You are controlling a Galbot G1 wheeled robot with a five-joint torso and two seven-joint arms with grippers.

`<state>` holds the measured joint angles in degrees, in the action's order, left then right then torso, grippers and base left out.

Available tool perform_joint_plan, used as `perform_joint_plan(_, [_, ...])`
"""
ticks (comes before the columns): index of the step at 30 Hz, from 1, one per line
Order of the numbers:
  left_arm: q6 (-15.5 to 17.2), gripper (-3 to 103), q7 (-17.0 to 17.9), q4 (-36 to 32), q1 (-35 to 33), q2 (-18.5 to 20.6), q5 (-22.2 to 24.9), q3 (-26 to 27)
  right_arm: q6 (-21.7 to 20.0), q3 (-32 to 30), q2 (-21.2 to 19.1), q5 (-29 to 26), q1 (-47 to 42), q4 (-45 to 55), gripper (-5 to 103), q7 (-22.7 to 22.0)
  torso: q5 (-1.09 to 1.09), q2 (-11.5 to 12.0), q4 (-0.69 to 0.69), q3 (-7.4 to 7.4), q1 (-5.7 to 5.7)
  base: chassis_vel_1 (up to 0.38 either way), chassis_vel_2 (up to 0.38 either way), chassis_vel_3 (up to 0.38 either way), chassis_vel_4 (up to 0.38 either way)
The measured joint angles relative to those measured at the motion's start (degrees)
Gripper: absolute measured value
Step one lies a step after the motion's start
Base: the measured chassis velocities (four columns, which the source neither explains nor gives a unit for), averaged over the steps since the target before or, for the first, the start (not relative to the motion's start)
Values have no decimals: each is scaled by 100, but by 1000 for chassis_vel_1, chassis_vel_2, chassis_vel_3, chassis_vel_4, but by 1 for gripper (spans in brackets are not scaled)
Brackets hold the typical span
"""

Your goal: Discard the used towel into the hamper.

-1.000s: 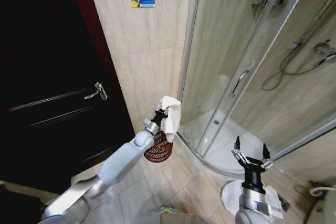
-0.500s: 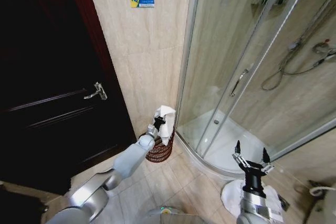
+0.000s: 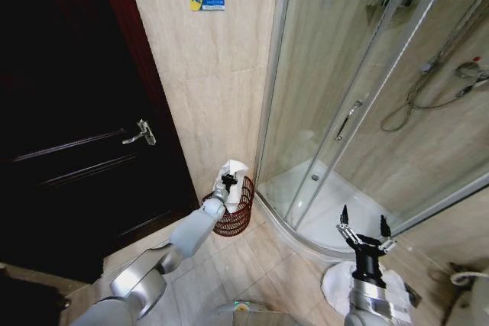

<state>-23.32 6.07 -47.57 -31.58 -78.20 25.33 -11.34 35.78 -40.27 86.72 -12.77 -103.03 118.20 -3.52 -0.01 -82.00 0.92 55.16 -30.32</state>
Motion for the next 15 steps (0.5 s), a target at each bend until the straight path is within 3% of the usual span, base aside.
perform_joint_plan(8, [-24, 7, -23, -468, -250, 241, 21, -2, -11, 101, 26, 60, 28, -33, 100, 73, 1, -1, -2, -1, 2, 0, 0, 0, 0])
perform_joint_plan(15, [-36, 7, -58, -653, -405, 291, 21, 50, 16, 151, 33, 116, -9, -47, 100, 74, 1, -1, -1, -1, 3, -100, 87, 94, -98])
